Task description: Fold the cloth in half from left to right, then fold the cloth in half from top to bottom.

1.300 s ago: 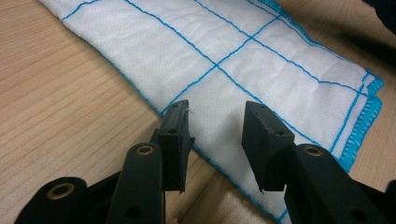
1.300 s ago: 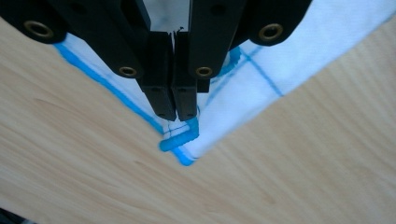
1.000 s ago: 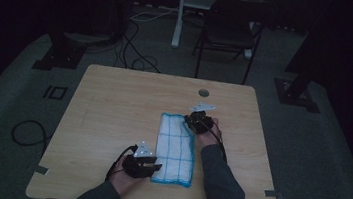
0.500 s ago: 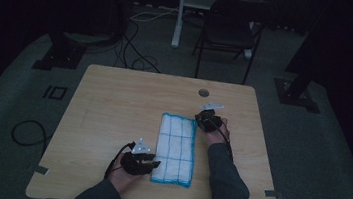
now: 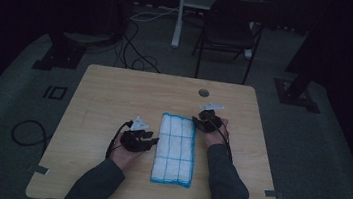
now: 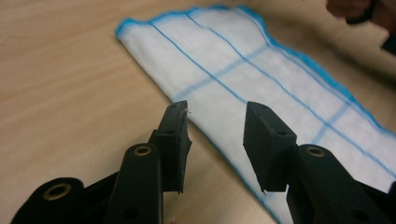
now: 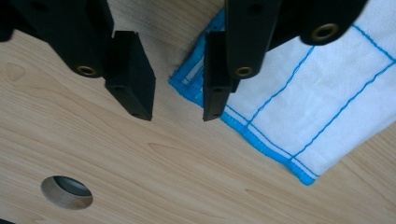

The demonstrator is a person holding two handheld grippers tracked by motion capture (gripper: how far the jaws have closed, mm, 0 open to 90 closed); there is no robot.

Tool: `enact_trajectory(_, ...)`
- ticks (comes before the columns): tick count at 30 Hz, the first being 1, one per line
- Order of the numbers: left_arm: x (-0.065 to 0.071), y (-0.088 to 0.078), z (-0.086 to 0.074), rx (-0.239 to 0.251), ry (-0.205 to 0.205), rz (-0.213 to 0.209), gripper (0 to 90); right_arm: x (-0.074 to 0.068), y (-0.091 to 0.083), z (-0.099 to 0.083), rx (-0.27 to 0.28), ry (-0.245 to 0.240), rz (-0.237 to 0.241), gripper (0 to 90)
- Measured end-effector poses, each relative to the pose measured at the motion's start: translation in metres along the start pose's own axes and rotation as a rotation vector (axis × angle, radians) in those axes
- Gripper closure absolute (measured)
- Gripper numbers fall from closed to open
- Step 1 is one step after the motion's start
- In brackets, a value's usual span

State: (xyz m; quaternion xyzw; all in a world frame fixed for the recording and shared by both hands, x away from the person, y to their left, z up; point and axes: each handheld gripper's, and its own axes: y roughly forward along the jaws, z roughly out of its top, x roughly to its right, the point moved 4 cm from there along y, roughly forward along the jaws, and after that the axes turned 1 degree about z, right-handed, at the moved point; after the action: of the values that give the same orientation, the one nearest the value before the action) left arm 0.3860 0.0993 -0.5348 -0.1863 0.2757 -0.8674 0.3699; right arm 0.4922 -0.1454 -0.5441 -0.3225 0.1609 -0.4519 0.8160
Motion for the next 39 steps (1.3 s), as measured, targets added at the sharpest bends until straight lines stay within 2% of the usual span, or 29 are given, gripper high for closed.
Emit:
enact_trajectory(10,-0.017,0.013,0.018,0.004,-0.017,0.034,60.5,0.0,-0.002,0.002,0.009,0.01,0.003,62.3)
enact_trajectory(19,-0.03,0.04,0.026,-0.049,-0.045,0.061,59.5,-0.008,0.002,0.003,0.009,0.013,0.02,61.2)
enact_trajectory(20,-0.033,0.047,0.027,-0.061,-0.054,0.066,59.5,-0.009,0.003,0.003,0.006,0.015,0.025,60.6)
enact_trajectory(24,-0.037,0.058,0.03,-0.072,-0.077,0.079,59.4,-0.011,0.004,0.003,0.003,0.021,0.026,59.6)
enact_trajectory(32,-0.039,0.071,0.036,-0.087,-0.072,0.104,59.4,-0.01,0.006,0.003,-0.006,0.028,0.023,58.6)
enact_trajectory(37,-0.04,0.08,0.039,-0.112,-0.077,0.124,59.4,-0.006,0.008,0.001,-0.013,0.082,0.028,57.1)
enact_trajectory(39,-0.042,0.082,0.041,-0.111,-0.086,0.132,59.4,-0.006,0.009,0.0,-0.019,0.087,0.026,56.5)
